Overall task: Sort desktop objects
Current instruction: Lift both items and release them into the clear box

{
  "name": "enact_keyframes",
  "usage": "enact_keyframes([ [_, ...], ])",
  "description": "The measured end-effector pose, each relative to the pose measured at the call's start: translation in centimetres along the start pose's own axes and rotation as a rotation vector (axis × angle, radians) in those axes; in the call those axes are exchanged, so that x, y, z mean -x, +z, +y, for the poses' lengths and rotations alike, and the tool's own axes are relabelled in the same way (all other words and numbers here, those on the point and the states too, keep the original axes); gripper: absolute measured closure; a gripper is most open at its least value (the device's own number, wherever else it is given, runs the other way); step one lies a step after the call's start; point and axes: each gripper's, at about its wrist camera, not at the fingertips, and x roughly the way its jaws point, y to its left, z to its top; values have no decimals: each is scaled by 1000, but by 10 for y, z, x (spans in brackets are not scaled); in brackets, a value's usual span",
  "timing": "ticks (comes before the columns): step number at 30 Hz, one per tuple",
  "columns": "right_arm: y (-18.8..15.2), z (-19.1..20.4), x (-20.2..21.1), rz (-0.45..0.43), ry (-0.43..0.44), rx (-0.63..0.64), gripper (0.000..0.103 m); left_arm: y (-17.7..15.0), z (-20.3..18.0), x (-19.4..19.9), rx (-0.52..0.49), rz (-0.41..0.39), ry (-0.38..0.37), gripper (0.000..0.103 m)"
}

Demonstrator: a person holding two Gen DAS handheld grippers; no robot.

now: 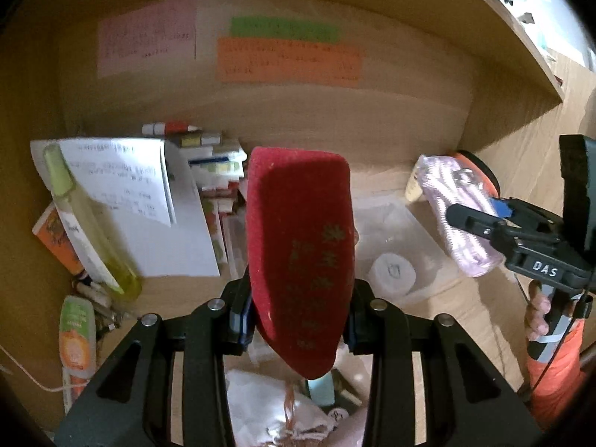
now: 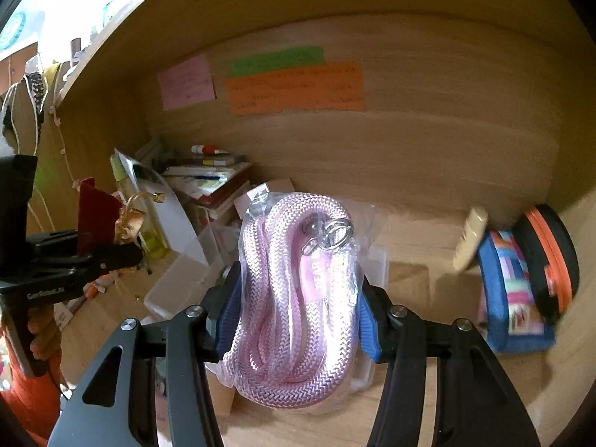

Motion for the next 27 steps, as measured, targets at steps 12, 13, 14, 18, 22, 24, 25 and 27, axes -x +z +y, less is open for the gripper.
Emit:
enact_keyframes([
  [12, -7, -12, -71, 100, 2, -48, 54, 6, 6, -53, 30, 75, -14, 67],
  [13, -9, -13, -76, 117, 6, -54, 54, 6, 8, -58, 33, 84, -13, 67],
  [14, -12, -14, -80, 129, 4, -53, 54, 5, 9, -64, 36, 94, -10, 67],
  [18, -21, -11, -93, 148, -33, -39, 54, -1, 13, -83, 43, 134, -9, 67],
  [22, -28, -1, -106, 188, -5, -13, 54, -7, 12, -91, 40, 168, -30, 67],
  [24, -31, 7, -111, 208, 1, 9, 54, -10, 11, -93, 38, 178, -32, 67],
  [25, -33, 10, -113, 215, -1, 23, 54, -11, 11, -95, 36, 187, -33, 67],
  [27, -35, 17, -117, 225, -3, 46, 54, -14, 12, -97, 33, 198, -28, 66],
])
